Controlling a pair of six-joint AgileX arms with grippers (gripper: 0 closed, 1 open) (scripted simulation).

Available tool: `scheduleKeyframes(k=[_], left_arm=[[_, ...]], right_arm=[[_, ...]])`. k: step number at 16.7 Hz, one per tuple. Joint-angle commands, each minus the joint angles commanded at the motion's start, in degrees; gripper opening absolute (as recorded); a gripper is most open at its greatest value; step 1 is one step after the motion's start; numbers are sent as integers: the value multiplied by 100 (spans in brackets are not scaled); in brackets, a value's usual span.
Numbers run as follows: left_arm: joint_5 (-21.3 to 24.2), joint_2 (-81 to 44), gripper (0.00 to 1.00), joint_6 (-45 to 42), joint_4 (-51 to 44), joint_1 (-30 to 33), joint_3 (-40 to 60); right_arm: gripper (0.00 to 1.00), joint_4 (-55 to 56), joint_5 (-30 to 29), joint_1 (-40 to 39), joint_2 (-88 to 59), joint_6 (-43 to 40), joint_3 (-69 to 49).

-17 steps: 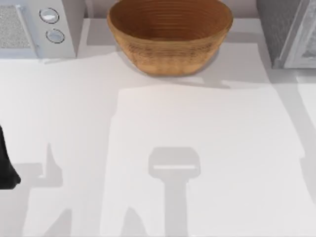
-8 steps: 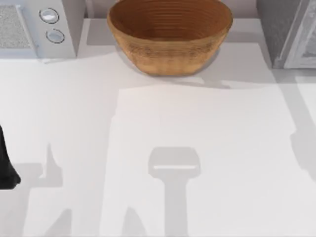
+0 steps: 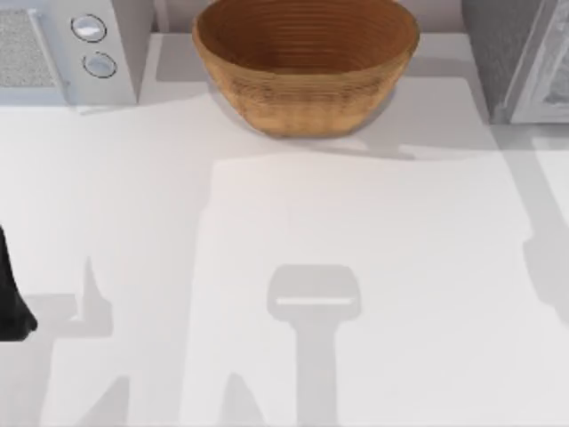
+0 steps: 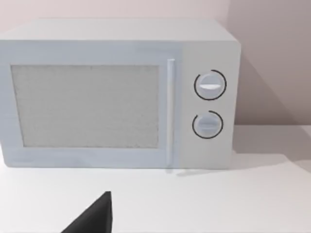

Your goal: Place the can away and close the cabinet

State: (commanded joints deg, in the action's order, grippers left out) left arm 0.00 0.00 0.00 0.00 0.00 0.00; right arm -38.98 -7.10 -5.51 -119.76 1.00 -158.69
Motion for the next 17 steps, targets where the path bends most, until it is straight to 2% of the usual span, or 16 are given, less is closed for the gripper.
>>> scheduleKeyframes(k=[10, 17], left_arm=[[0, 0, 100, 0, 0, 0, 0], [0, 0, 100, 0, 0, 0, 0]], right_arm=[[98, 0, 0, 0, 0, 0, 0], [100, 0, 0, 0, 0, 0, 0]])
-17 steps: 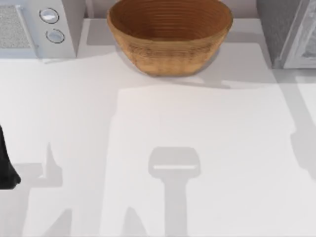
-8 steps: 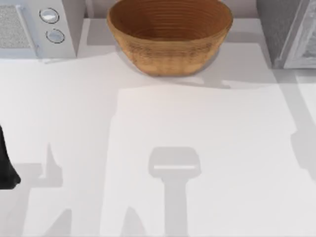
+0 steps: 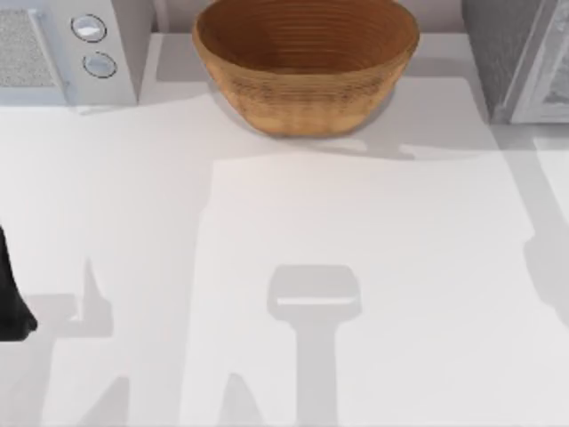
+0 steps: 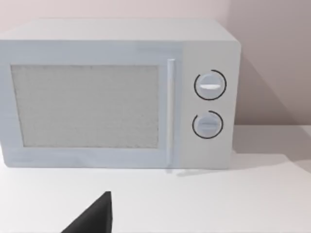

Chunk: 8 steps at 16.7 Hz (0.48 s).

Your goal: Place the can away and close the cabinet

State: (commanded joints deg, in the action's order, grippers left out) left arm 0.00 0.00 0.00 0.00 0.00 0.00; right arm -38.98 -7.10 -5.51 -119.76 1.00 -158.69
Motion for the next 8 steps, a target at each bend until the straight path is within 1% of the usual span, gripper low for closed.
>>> scheduleKeyframes(k=[4, 6, 8], left_arm=[[0, 0, 100, 0, 0, 0, 0], [0, 0, 100, 0, 0, 0, 0], [0, 0, 100, 0, 0, 0, 0]], right_arm=[[100, 31, 8, -7, 54, -7, 58], [100, 179, 51, 14, 330, -38, 349], [100, 421, 128, 43, 832, -85, 879]])
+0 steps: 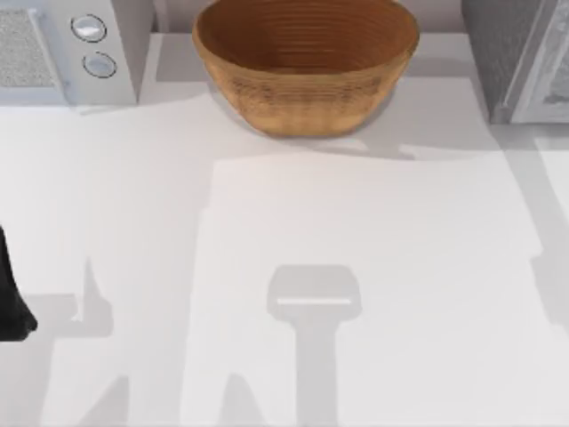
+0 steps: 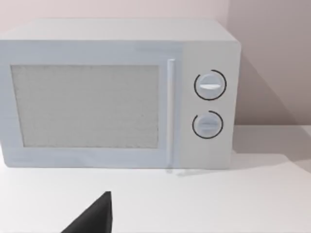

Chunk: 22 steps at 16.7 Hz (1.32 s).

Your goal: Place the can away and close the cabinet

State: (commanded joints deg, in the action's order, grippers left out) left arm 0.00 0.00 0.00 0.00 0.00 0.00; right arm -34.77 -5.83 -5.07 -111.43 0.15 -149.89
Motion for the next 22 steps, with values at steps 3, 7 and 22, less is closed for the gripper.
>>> scheduleKeyframes(k=[3, 7, 22], left_arm=[[0, 0, 100, 0, 0, 0, 0], [0, 0, 100, 0, 0, 0, 0], [0, 0, 100, 0, 0, 0, 0]], right_arm=[[100, 483, 159, 51, 1153, -82, 1241], [100, 1236, 391, 129, 3203, -179, 3726], [100, 3348, 642, 466, 10440, -94, 14066]])
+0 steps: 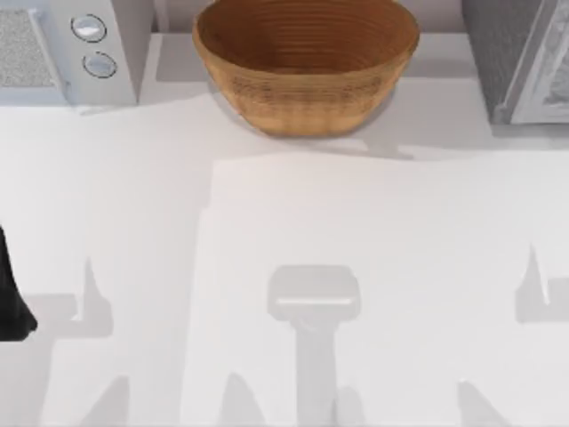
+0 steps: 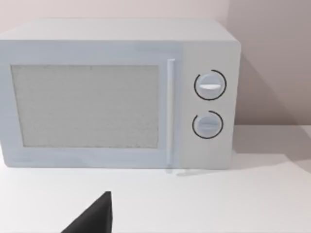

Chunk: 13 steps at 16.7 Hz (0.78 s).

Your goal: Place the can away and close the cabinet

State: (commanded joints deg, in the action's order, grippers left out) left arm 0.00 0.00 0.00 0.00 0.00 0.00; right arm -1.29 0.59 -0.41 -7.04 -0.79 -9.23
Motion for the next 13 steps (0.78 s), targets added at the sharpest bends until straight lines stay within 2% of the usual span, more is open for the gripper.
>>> scheduleKeyframes(k=[4, 11, 13], left_arm=[[0, 0, 100, 0, 0, 0, 0], [0, 0, 100, 0, 0, 0, 0], [0, 0, 100, 0, 0, 0, 0]], right_arm=[[100, 121, -53, 39, 657, 72, 859], [100, 128, -50, 29, 673, 75, 918], [100, 312, 106, 204, 486, 79, 850]])
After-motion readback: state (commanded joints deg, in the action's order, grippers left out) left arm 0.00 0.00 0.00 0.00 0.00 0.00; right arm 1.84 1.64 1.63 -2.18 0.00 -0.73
